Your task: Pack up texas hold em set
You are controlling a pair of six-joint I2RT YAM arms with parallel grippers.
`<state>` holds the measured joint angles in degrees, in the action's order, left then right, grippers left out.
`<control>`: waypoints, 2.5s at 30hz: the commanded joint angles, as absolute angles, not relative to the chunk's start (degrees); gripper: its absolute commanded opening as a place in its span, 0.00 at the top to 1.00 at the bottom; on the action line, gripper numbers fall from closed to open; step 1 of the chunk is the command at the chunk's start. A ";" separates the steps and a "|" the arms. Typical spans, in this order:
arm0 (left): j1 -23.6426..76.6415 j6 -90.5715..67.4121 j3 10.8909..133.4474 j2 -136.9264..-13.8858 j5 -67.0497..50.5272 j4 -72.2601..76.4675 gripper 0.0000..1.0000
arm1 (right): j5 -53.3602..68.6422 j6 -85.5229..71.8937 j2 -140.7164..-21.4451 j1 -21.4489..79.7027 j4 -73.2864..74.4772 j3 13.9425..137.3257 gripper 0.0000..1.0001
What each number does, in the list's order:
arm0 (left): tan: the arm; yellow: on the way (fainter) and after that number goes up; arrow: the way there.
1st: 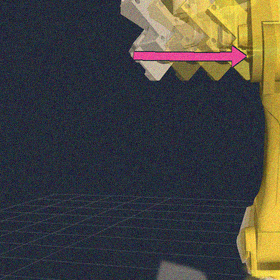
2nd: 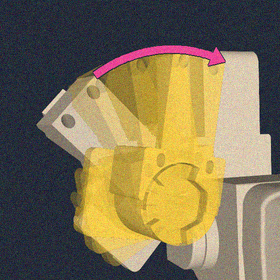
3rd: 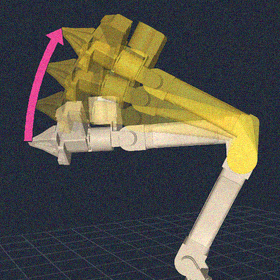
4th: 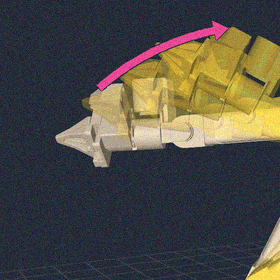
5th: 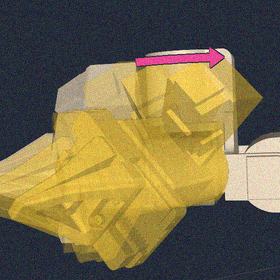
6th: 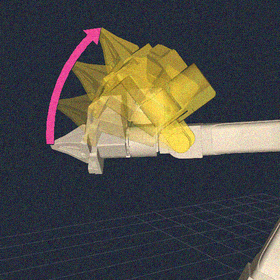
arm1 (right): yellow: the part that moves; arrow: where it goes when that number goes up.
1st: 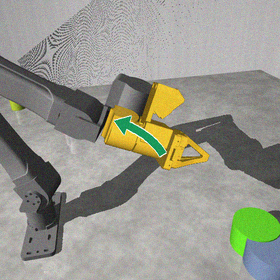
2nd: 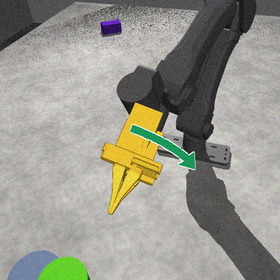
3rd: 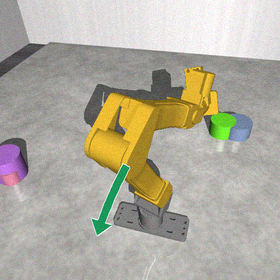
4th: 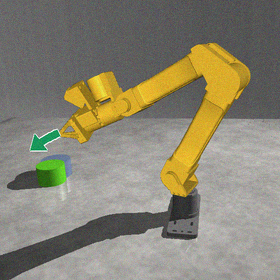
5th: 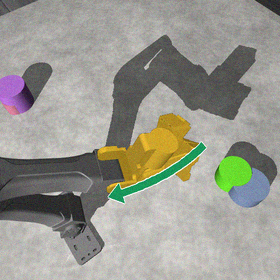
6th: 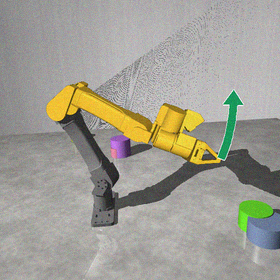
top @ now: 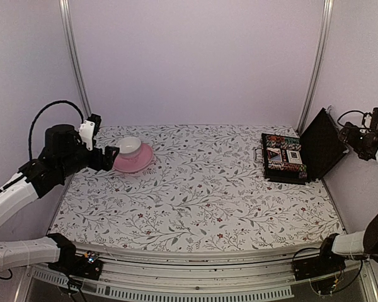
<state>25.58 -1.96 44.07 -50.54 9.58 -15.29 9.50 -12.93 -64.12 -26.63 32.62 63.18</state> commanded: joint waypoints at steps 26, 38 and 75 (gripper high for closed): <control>24.87 -2.79 45.17 -49.18 7.39 -15.47 0.03 | 22.47 -5.61 -75.85 -29.18 20.85 62.48 0.01; 24.87 -2.79 45.16 -49.42 6.81 -15.30 0.03 | 42.84 -3.82 -72.62 -26.10 20.30 61.52 0.01; 24.71 -2.38 44.99 -54.11 8.83 -15.12 0.03 | -7.37 -11.92 -104.57 13.46 23.86 78.62 0.20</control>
<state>25.50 -2.22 44.07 -53.58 8.34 -15.35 3.16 -11.62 -99.92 10.57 21.23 74.41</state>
